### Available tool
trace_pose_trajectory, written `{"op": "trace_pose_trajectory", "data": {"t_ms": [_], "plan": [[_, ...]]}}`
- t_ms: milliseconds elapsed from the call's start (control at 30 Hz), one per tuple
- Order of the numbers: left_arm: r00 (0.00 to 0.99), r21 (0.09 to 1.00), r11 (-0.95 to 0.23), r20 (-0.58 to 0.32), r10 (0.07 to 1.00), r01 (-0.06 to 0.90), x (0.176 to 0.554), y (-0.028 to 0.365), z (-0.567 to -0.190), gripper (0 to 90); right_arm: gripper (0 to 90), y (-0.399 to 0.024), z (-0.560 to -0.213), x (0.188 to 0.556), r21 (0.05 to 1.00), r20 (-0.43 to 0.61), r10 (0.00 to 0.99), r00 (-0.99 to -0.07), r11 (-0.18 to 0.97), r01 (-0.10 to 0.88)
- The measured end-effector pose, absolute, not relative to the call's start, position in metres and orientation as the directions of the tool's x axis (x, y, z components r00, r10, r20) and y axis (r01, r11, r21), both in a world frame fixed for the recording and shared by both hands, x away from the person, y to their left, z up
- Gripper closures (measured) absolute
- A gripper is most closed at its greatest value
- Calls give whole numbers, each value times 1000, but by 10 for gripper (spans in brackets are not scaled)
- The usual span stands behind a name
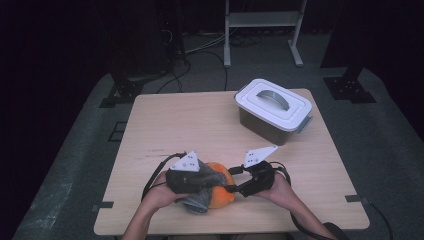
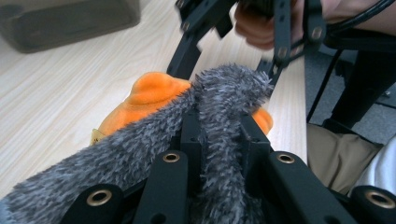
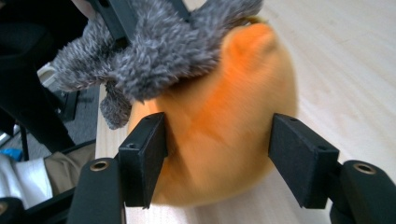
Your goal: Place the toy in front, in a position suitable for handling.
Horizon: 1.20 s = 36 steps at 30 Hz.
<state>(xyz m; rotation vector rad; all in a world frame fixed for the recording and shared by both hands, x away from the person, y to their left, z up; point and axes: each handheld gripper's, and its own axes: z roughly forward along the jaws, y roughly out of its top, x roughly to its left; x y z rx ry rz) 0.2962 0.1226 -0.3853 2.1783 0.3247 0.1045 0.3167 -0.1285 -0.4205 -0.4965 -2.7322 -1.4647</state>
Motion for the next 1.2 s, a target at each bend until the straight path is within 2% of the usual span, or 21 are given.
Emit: {"op": "trace_pose_trajectory", "data": {"t_ms": [133,233,467,767,867,967,1200], "plan": [[960,810,-552,-46,275,197,298,126,-385,761,534,-128,-420,313,808,104,279,-955,536,245],[955,805,-556,-41,295,207,300,133,-386,760,567,-128,-422,312,807,99,284,-954,537,243],[925,803,-525,-83,371,282,304,159,-396,761,570,-130,-422,311,805,89,281,-955,544,236],[951,836,-492,-109,288,245,301,143,-387,759,567,-131,-422,311,798,78,269,-960,561,221],[961,822,-526,-85,262,217,298,135,-385,757,568,-132,-423,311,788,66,269,-961,577,216],[960,802,-557,-73,270,218,298,136,-389,758,580,-136,-425,312,784,62,274,-960,582,217],[945,803,-535,-100,312,262,298,152,-399,759,580,-140,-427,313,776,66,274,-959,590,222]]}}
